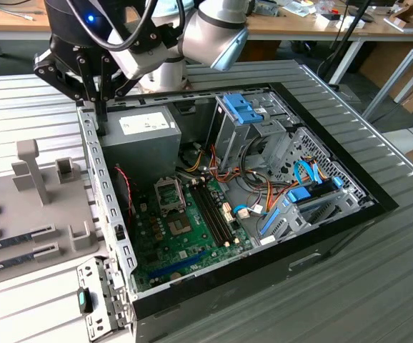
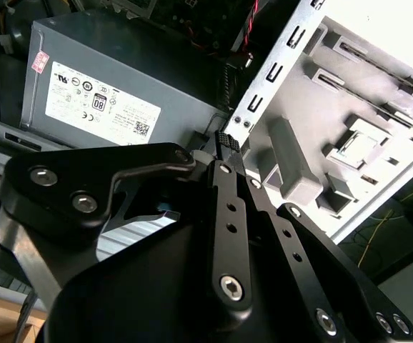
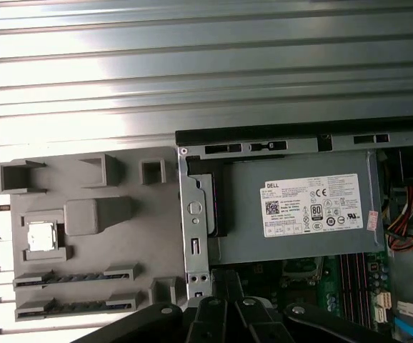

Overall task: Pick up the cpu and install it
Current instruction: 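Reach for the cpu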

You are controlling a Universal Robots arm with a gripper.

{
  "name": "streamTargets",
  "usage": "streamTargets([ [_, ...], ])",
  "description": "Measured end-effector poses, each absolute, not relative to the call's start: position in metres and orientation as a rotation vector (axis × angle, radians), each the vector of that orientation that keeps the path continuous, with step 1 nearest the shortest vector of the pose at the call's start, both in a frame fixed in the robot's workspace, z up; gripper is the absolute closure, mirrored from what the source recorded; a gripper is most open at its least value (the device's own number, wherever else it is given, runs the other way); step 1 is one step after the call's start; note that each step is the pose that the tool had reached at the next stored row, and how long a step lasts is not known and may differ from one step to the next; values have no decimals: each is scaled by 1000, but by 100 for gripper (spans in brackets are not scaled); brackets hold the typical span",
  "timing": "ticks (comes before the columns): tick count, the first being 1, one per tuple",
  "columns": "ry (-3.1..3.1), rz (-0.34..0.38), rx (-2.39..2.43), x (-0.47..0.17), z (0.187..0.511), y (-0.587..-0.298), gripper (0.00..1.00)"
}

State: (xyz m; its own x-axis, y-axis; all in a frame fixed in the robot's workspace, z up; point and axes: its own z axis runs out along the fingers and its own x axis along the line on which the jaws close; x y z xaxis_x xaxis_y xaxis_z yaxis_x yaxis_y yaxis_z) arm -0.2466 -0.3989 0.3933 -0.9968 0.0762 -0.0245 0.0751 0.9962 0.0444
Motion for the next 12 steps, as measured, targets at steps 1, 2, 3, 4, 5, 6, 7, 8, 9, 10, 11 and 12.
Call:
streamTargets([
  [1, 3112, 68, 118, -247, 393, -399, 89],
  [2, 3112, 68, 118, -248, 393, -399, 89],
  [3, 3112, 68, 118, -249, 393, -399, 89],
  [4, 3112, 68, 118, -249, 393, -399, 89],
  [5, 3113, 68, 118, -250, 393, -399, 89],
  [6, 3112, 68, 118, -250, 393, -399, 89],
  [7, 3112, 68, 118, -251, 393, -399, 89],
  [8, 3112, 68, 118, -251, 393, -399, 89],
  [9, 3112, 68, 118, -252, 393, -399, 89],
  [10, 3112, 68, 118, -253, 393, -399, 89],
  [11, 3113, 68, 118, -253, 393, -399, 89],
  [12, 3112, 68, 118, -254, 393, -399, 89],
])
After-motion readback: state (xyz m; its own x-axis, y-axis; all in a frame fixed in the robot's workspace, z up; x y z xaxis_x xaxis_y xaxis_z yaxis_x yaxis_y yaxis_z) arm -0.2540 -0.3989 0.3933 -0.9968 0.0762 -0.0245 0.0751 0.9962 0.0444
